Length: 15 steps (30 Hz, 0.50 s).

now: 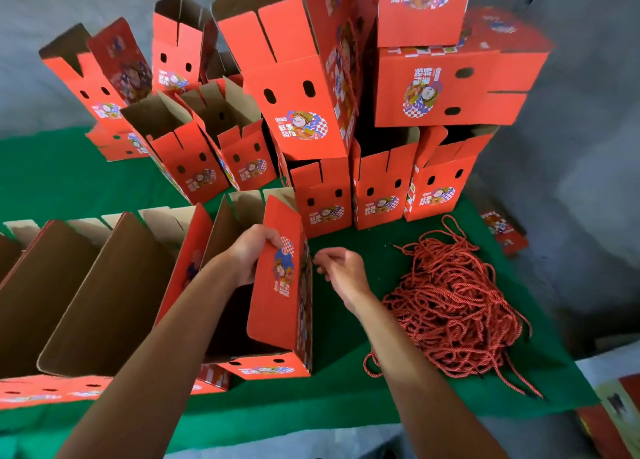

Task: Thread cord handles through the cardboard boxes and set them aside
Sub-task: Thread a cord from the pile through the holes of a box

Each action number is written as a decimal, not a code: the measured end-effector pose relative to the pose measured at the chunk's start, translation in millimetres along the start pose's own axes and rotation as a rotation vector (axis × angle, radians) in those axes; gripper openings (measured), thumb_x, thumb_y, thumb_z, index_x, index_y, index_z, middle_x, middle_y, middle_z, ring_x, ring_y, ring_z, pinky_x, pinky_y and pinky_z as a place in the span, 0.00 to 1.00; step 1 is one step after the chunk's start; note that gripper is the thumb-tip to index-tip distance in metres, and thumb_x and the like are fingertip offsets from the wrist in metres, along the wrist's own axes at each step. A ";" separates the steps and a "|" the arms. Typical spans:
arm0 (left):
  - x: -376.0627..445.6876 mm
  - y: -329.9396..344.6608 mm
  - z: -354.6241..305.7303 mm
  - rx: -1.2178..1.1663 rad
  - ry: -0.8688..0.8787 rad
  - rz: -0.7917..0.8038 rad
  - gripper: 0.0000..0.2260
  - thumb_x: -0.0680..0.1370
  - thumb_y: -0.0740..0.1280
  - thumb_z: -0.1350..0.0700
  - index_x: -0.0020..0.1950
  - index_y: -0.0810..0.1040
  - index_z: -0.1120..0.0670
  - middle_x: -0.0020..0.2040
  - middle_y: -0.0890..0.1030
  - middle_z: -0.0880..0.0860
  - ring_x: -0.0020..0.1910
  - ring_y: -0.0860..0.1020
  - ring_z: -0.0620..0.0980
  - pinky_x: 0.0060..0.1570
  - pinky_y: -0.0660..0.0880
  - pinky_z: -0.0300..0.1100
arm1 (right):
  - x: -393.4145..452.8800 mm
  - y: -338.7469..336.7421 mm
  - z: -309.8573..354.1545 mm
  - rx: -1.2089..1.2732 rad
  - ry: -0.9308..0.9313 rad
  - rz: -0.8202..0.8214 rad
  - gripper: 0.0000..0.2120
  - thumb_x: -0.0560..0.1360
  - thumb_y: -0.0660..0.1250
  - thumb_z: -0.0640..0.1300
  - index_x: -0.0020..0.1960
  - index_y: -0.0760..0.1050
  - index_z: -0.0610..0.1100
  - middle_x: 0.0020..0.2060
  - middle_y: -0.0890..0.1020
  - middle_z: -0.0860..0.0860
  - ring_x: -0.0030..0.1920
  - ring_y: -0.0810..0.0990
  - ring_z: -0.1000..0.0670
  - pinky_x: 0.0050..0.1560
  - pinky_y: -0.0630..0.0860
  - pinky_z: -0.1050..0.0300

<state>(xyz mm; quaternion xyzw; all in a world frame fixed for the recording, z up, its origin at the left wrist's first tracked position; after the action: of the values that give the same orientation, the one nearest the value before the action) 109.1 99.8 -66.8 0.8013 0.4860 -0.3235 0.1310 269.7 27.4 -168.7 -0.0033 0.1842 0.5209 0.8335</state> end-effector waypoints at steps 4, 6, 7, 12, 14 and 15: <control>0.3 -6.0 5.5 0.007 -0.041 0.051 0.17 0.74 0.61 0.58 0.60 0.78 0.62 0.48 0.86 0.64 0.40 0.85 0.60 0.40 0.83 0.50 | 6.0 3.6 -3.7 0.002 0.004 0.063 0.05 0.78 0.71 0.38 0.45 0.84 0.45 0.36 0.86 0.51 0.36 0.82 0.56 0.34 0.75 0.66; -0.3 -6.5 5.9 0.003 -0.051 0.059 0.17 0.74 0.60 0.58 0.60 0.78 0.62 0.49 0.85 0.64 0.41 0.85 0.61 0.42 0.83 0.51 | 9.6 5.4 -6.9 -0.027 0.009 0.080 0.06 0.80 0.70 0.39 0.46 0.84 0.45 0.36 0.86 0.50 0.38 0.83 0.54 0.38 0.76 0.62; -0.4 -7.1 6.3 0.005 -0.056 0.059 0.17 0.74 0.60 0.58 0.60 0.78 0.62 0.50 0.84 0.64 0.42 0.84 0.62 0.44 0.83 0.51 | 11.0 6.4 -8.0 -0.039 0.007 0.083 0.06 0.80 0.70 0.39 0.46 0.84 0.45 0.36 0.86 0.49 0.38 0.83 0.53 0.39 0.76 0.61; -0.1 -14.0 11.5 0.004 -0.108 0.070 0.16 0.75 0.62 0.57 0.60 0.78 0.62 0.52 0.84 0.65 0.44 0.84 0.62 0.47 0.82 0.53 | 17.8 10.3 -12.6 -0.182 -0.067 0.080 0.09 0.82 0.68 0.42 0.44 0.82 0.47 0.36 0.85 0.52 0.37 0.81 0.53 0.39 0.75 0.57; -0.3 -15.5 12.5 -0.002 -0.111 0.071 0.16 0.75 0.62 0.56 0.60 0.77 0.61 0.51 0.84 0.64 0.44 0.85 0.61 0.46 0.82 0.52 | 20.4 11.4 -13.2 -0.244 -0.092 0.065 0.09 0.82 0.68 0.44 0.44 0.83 0.49 0.37 0.85 0.52 0.38 0.81 0.53 0.42 0.77 0.53; -0.6 -15.9 13.1 0.000 -0.107 0.066 0.16 0.75 0.62 0.56 0.60 0.77 0.61 0.51 0.85 0.64 0.44 0.85 0.61 0.46 0.82 0.52 | 21.5 12.2 -13.6 -0.251 -0.093 0.057 0.09 0.82 0.68 0.44 0.44 0.83 0.49 0.39 0.85 0.51 0.39 0.81 0.52 0.44 0.78 0.50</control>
<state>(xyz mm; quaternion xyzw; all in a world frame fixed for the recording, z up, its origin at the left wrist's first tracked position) 90.1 100.3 -74.6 0.7985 0.4514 -0.3614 0.1675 263.3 48.9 -185.8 -0.0783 0.0786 0.5629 0.8191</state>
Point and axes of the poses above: each hand's wrist, its own x-axis towards the middle knuckle, its own y-axis out of the palm, z = x × y, the point moved 4 cm from there along x, towards the middle knuckle
